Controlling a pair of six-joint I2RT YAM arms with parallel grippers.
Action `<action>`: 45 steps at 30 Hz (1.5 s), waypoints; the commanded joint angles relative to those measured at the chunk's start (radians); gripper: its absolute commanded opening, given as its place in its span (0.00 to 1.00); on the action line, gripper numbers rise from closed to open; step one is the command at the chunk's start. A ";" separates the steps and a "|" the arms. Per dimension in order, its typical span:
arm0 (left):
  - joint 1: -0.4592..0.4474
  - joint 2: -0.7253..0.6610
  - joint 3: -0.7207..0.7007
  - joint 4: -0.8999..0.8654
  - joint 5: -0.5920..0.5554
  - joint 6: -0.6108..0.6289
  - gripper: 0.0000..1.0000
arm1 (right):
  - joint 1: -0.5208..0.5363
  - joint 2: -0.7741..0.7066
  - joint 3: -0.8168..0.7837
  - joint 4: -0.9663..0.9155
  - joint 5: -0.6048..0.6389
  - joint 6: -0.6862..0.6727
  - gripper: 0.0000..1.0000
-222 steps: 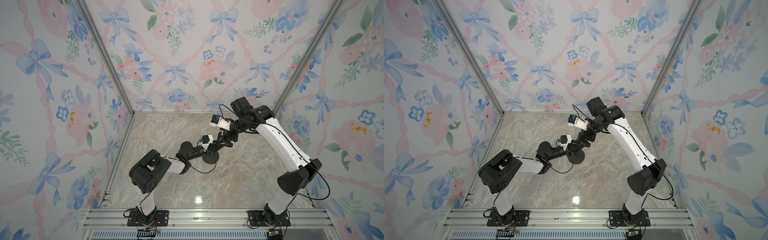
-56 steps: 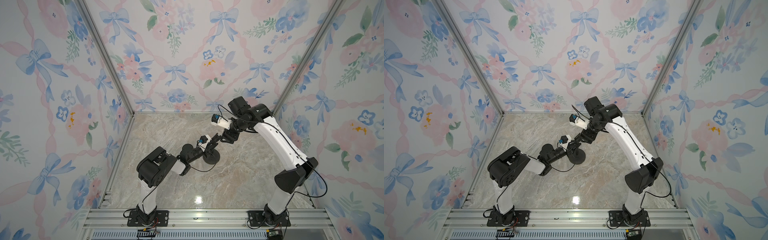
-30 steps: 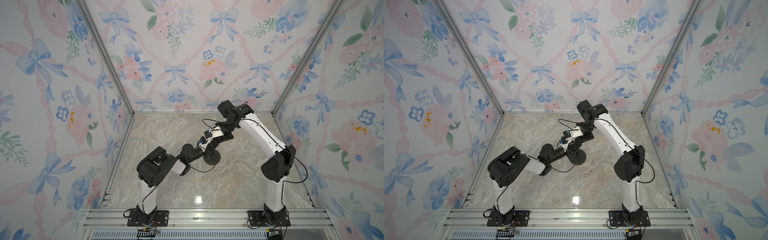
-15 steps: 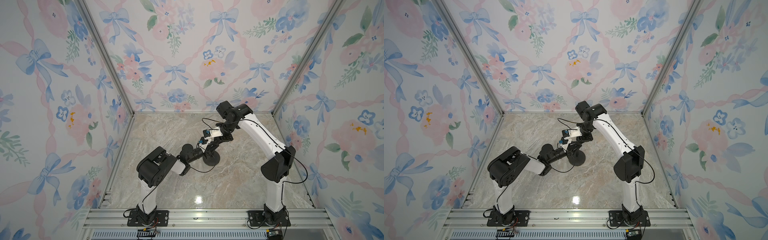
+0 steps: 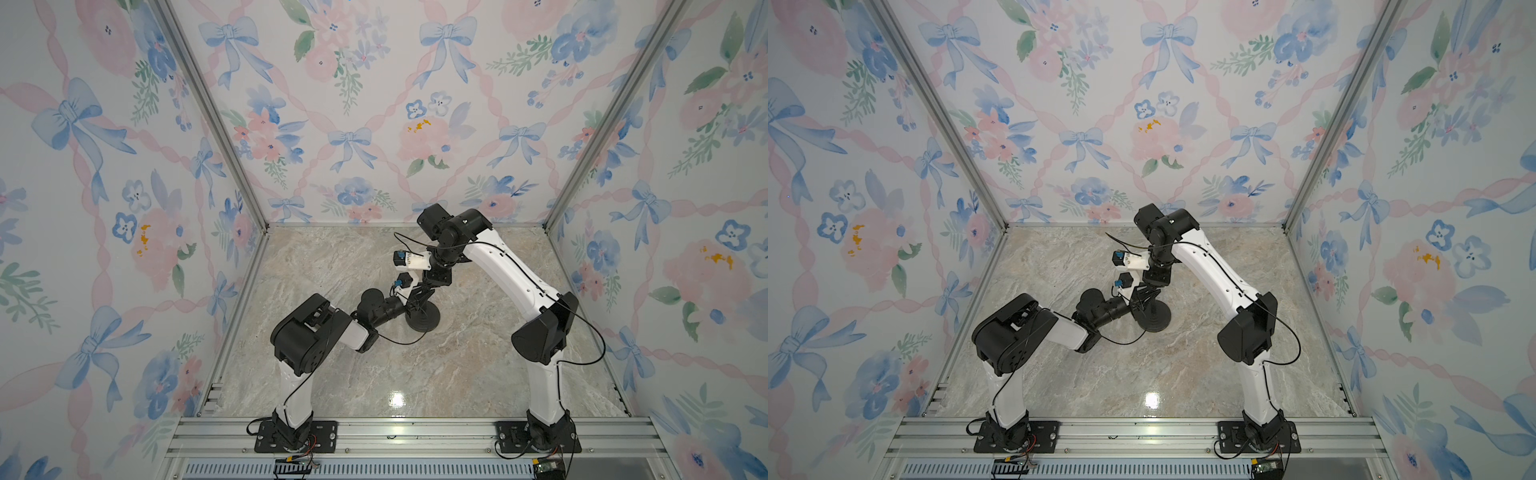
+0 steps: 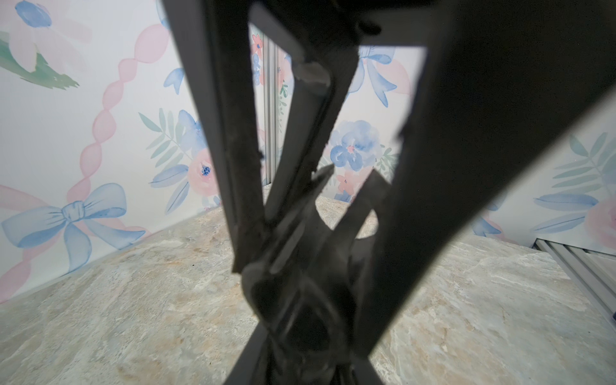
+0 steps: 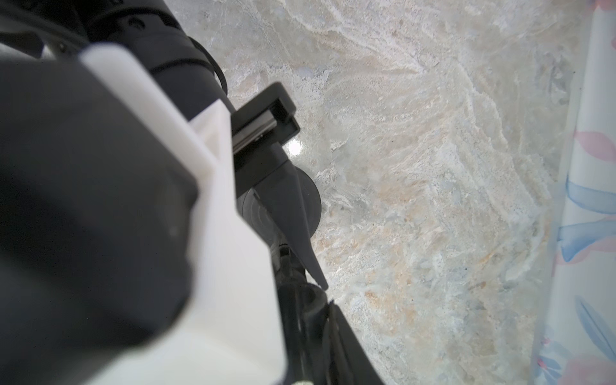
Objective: Assemble a microphone stand
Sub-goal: Screw the microphone stand pole into the microphone stand base.
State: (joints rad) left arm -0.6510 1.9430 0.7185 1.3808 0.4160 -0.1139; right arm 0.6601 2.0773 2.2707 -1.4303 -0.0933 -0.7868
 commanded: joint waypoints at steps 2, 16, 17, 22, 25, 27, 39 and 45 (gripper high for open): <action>-0.003 -0.025 -0.014 -0.032 -0.021 0.004 0.39 | 0.052 0.075 -0.043 -0.064 -0.008 0.262 0.26; 0.000 -0.038 -0.019 -0.032 -0.034 0.003 0.48 | 0.039 -0.063 -0.328 0.186 0.020 0.669 0.21; 0.000 -0.038 -0.019 -0.032 -0.036 0.002 0.48 | 0.036 -0.063 -0.334 0.190 0.016 0.699 0.21; 0.000 -0.039 -0.014 -0.032 -0.038 0.002 0.48 | 0.028 -0.086 -0.399 0.249 0.003 0.797 0.18; 0.001 -0.039 -0.013 -0.031 -0.042 -0.002 0.48 | 0.018 -0.114 -0.430 0.282 0.012 0.857 0.19; -0.001 -0.038 -0.013 -0.032 -0.046 -0.002 0.48 | 0.012 -0.131 -0.450 0.304 0.009 0.926 0.19; -0.010 -0.051 -0.016 -0.031 -0.093 0.007 0.48 | 0.016 -0.253 -0.599 0.411 0.013 1.322 0.22; -0.022 -0.057 -0.014 -0.031 -0.118 0.018 0.42 | 0.007 -0.301 -0.642 0.443 0.022 1.405 0.23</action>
State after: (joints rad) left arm -0.6636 1.9266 0.7086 1.3434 0.3206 -0.1246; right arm 0.6689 1.7359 1.6905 -0.8696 -0.0475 0.5156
